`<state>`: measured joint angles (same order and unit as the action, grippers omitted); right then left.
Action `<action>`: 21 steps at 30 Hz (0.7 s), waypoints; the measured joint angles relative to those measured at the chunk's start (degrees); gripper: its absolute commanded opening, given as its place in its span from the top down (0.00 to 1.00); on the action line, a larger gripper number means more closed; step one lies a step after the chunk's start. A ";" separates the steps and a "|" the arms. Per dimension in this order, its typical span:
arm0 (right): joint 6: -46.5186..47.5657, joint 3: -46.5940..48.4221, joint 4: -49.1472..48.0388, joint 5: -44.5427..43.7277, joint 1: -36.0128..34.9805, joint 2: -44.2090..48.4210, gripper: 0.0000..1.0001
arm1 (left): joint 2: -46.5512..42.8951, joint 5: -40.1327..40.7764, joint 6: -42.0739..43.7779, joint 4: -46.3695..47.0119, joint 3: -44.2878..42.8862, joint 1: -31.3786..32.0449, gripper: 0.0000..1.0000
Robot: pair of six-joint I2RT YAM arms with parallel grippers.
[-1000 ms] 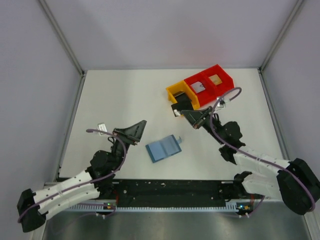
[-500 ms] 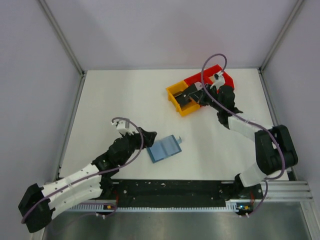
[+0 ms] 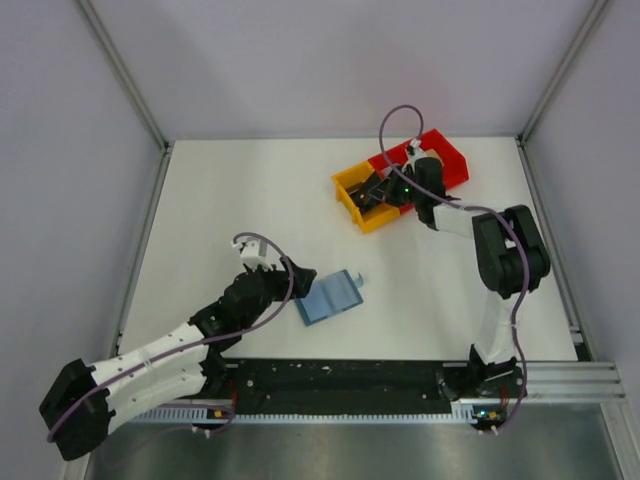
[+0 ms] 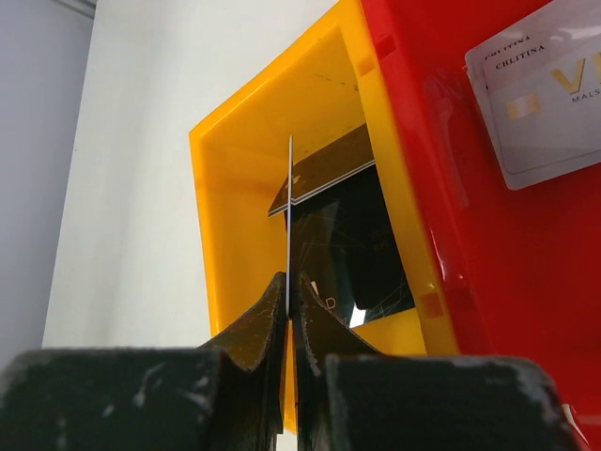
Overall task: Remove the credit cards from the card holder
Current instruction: Place the credit card in the storage box.
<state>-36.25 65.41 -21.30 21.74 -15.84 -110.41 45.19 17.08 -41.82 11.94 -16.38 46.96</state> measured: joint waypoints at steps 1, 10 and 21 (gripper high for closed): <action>-0.07 0.33 0.17 0.22 -0.02 -0.52 1.00 | 0.22 -0.26 0.00 -0.07 0.00 -0.04 0.14; -0.24 1.79 2.62 1.29 -1.22 -2.82 0.91 | 0.61 -1.79 -0.07 -0.17 -0.02 -0.57 0.15; 4.02 1.75 14.25 -3.43 -1.62 1.44 0.67 | 0.02 -4.52 -2.08 -4.00 -0.76 -0.74 0.16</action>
<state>-32.23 67.16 -7.05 18.31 -17.45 -108.97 45.21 12.56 -43.90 7.94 -17.15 46.22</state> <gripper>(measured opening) 0.292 0.842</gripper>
